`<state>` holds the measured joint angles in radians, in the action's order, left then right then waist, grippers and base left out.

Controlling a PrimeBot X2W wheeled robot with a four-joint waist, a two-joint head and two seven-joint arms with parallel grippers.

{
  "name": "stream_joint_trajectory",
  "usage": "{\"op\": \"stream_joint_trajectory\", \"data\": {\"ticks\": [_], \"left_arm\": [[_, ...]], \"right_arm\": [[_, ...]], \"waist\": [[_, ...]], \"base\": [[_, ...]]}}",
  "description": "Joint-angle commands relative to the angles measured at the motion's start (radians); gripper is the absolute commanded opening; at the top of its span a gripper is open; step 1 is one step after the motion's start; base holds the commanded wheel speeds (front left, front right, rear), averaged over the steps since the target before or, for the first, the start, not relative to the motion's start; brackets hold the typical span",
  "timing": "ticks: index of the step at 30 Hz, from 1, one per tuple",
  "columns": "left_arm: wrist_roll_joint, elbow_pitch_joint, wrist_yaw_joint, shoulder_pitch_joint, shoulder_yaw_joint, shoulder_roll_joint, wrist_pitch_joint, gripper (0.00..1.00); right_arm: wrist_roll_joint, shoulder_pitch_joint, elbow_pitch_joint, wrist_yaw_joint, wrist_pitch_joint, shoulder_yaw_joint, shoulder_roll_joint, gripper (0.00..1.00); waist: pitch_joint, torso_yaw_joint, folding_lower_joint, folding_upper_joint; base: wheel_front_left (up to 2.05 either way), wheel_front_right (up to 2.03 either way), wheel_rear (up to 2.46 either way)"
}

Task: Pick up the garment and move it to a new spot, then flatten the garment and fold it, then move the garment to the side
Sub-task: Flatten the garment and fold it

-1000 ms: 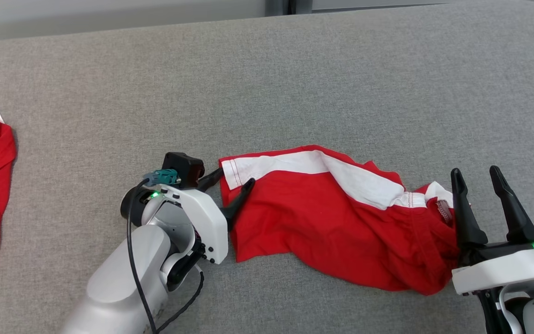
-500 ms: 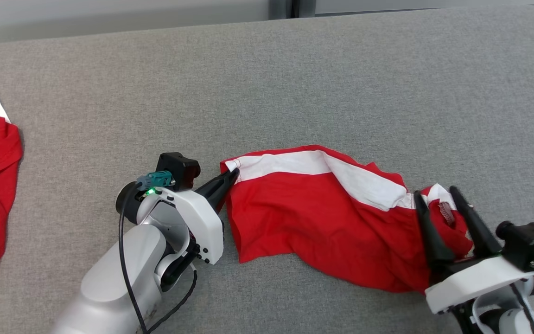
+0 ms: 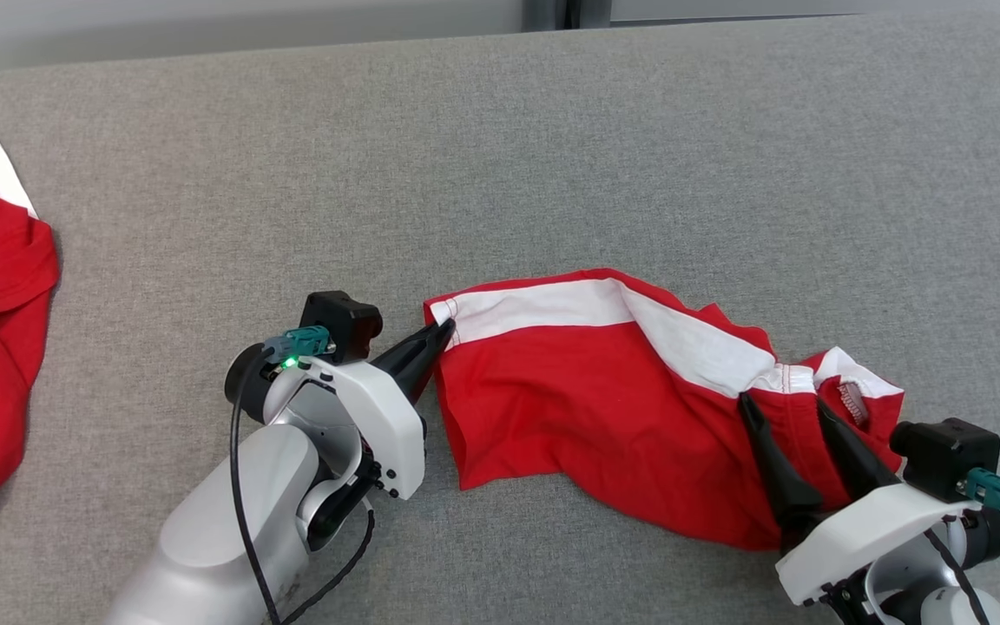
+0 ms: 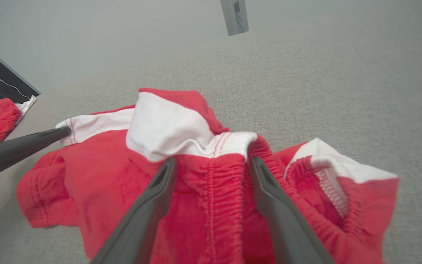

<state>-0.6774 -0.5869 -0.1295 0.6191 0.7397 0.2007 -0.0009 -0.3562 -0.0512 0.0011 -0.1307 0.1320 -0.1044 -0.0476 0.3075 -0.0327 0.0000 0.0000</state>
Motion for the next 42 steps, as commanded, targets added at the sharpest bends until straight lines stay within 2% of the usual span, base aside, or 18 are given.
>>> {"op": "stream_joint_trajectory", "data": {"ticks": [1,2,4,10,14,20,27,30,34,42], "left_arm": [[0.007,-0.002,0.004,0.011,0.000,0.001,-0.008,0.00],[0.008,-0.002,0.004,0.013,0.001,0.002,-0.010,0.00],[0.009,-0.003,0.007,0.015,0.001,0.003,-0.015,0.00],[0.021,0.016,0.029,0.021,-0.012,0.018,-0.063,0.00],[0.035,0.063,0.062,0.035,-0.042,0.045,-0.120,0.00],[0.083,0.209,0.127,0.084,-0.094,0.100,-0.195,0.00],[0.140,0.396,0.181,0.183,-0.143,0.155,-0.208,0.00],[0.161,0.496,0.215,0.258,-0.180,0.175,-0.192,0.00],[0.169,0.560,0.239,0.317,-0.214,0.184,-0.188,0.00],[0.157,0.590,0.259,0.334,-0.234,0.186,-0.181,0.00]], "right_arm": [[-0.007,-0.003,-0.004,0.000,0.001,0.004,-0.005,0.82],[-0.008,-0.007,-0.004,0.000,0.000,0.005,-0.005,0.47],[-0.008,-0.017,-0.008,0.000,-0.010,0.006,-0.005,0.00],[0.049,-0.045,-0.030,0.000,-0.041,0.026,-0.014,0.00],[0.080,-0.090,-0.071,0.000,-0.068,0.044,-0.041,0.00],[0.090,-0.203,-0.147,0.000,-0.076,0.054,-0.101,0.00],[0.070,-0.375,-0.179,0.000,-0.067,0.028,-0.154,0.00],[0.052,-0.497,-0.167,0.000,-0.071,-0.007,-0.179,0.00],[0.022,-0.595,-0.126,0.000,-0.078,-0.044,-0.199,0.00],[-0.027,-0.660,-0.037,0.000,-0.103,-0.085,-0.212,0.00]], "waist": [[0.002,0.000,0.0000,0.0000],[0.003,0.000,0.0000,0.0000],[0.005,0.000,0.0000,0.0000],[0.003,-0.005,0.0000,0.0000],[-0.007,-0.008,0.0000,0.0000],[-0.040,0.003,0.0000,0.0000],[-0.085,0.021,0.0000,0.0000],[-0.114,0.034,0.0000,0.0000],[-0.138,0.039,0.0000,0.0000],[-0.156,0.046,0.0000,0.0000]], "base": [[0.00,0.00,0.00],[0.00,0.00,0.00],[0.00,0.00,0.00],[0.00,0.00,0.00],[0.00,0.00,0.00],[0.00,0.00,0.00],[0.00,0.00,0.00],[0.00,0.00,0.00],[0.00,0.00,0.00],[0.00,0.00,0.00]]}}
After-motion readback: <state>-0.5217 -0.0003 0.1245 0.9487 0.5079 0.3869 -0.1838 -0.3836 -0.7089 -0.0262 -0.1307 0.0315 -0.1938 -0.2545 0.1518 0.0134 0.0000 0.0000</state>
